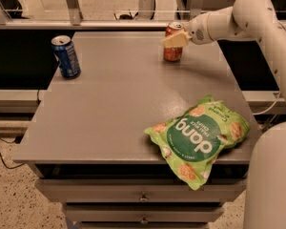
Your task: Move coke can near green rice chip bag
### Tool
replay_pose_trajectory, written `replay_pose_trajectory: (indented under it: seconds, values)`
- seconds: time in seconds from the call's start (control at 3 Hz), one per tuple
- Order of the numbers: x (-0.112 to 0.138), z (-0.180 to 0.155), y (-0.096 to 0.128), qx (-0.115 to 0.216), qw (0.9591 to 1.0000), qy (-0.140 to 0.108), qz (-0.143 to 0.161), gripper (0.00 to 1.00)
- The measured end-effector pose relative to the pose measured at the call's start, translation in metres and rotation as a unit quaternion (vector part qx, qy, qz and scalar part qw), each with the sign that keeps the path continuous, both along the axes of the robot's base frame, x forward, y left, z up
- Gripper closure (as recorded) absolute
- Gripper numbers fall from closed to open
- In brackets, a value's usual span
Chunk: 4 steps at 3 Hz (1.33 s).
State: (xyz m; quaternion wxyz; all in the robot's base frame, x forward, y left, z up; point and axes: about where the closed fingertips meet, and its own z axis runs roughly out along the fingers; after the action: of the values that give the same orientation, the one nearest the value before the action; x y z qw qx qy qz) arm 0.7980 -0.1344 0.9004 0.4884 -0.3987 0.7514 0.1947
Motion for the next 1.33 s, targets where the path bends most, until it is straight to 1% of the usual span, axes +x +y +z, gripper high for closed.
replay_pose_trajectory:
  seconds: [0.33,0.67,1.0,1.33]
  values:
    - [-0.046,0.008,0.023,0.006,0.9972,0.013,0.073,0.95]
    - [-0.085,0.011,0.029,0.008,0.9914,0.024,0.129,1.0]
    - [-0.126,0.016,0.028,0.022,0.9852,0.028,0.168,1.0]
    - [-0.163,0.019,0.021,0.037,0.9809,0.023,0.19,1.0]
